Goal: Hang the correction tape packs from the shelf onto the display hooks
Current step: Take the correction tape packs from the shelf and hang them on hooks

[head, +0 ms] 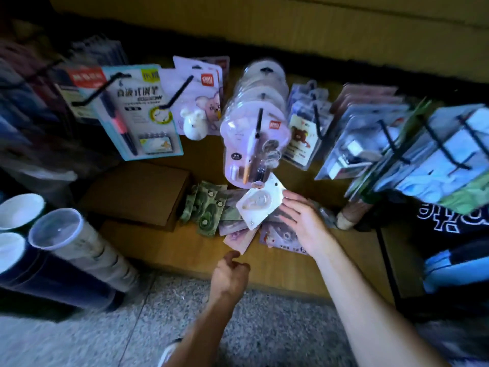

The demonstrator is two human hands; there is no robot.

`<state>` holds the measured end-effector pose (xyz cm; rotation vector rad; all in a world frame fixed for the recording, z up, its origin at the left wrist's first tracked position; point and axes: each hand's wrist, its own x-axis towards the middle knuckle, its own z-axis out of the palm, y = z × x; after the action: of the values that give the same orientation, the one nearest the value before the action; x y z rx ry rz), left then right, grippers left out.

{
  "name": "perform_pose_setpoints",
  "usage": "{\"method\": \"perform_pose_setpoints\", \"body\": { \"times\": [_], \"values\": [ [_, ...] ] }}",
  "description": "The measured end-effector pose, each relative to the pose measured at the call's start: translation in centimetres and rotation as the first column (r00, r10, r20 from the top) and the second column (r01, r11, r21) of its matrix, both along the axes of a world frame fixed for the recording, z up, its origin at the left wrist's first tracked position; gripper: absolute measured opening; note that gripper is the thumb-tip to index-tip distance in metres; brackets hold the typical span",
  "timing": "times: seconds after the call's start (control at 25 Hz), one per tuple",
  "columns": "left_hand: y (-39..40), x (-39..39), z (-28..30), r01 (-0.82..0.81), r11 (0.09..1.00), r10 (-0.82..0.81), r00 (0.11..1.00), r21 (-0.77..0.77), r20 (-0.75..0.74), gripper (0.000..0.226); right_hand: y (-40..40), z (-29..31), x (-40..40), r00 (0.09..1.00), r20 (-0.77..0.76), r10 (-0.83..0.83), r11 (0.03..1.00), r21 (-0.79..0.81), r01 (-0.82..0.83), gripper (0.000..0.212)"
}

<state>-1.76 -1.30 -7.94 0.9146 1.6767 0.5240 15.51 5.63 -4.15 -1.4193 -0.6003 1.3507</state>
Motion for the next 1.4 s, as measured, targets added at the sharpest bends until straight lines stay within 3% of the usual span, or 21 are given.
{"method": "perform_pose_setpoints", "body": {
  "times": [0.28, 0.4, 0.48, 0.68, 0.88, 1.04, 1.12, 1.4],
  "values": [
    [-4.1, 0.3, 10.6, 0.005, 0.950, 0.005, 0.999, 0.312, -0.033, 0.036, -10.0, 13.0, 3.3, 0.980, 0.195, 0.042, 0.975, 0.206, -0.083, 0.020],
    [-7.4, 2.1, 14.7, 0.015, 0.940, -0.088, 0.976, 0.342, 0.201, 0.038, -14.3, 17.5, 4.6, 0.961, 0.268, 0.069, 0.955, 0.261, -0.141, 0.025],
    [-9.5, 3.1, 17.2, 0.005, 0.926, -0.151, 0.921, 0.377, 0.360, 0.026, -16.6, 20.4, 5.3, 0.957, 0.289, 0.041, 0.938, 0.318, -0.136, 0.029],
    [-11.1, 4.3, 25.6, -0.128, 0.728, -0.195, 0.903, 0.674, 0.383, 0.017, -19.8, 29.0, 5.1, 0.936, 0.351, -0.038, 0.808, 0.562, -0.178, 0.042],
    [-9.3, 5.2, 35.1, -0.231, 0.609, -0.265, 0.842, 0.759, 0.469, 0.016, -18.7, 35.5, 3.7, 0.759, 0.605, -0.240, 0.719, 0.636, -0.279, 0.054],
    [-8.3, 5.2, 39.5, -0.288, 0.519, -0.267, 0.840, 0.805, 0.472, 0.014, -17.0, 38.5, 2.4, 0.756, 0.594, -0.274, 0.646, 0.696, -0.313, 0.064],
    [-7.9, 5.2, 40.8, -0.278, 0.509, -0.250, 0.858, 0.815, 0.449, 0.016, -16.0, 39.8, 2.1, 0.756, 0.584, -0.295, 0.633, 0.712, -0.303, 0.065],
    [-6.3, 5.4, 41.0, -0.241, 0.613, -0.167, 0.891, 0.753, 0.422, 0.012, -13.6, 40.6, 2.2, 0.770, 0.575, -0.276, 0.698, 0.671, -0.251, 0.062]
  ]
}}
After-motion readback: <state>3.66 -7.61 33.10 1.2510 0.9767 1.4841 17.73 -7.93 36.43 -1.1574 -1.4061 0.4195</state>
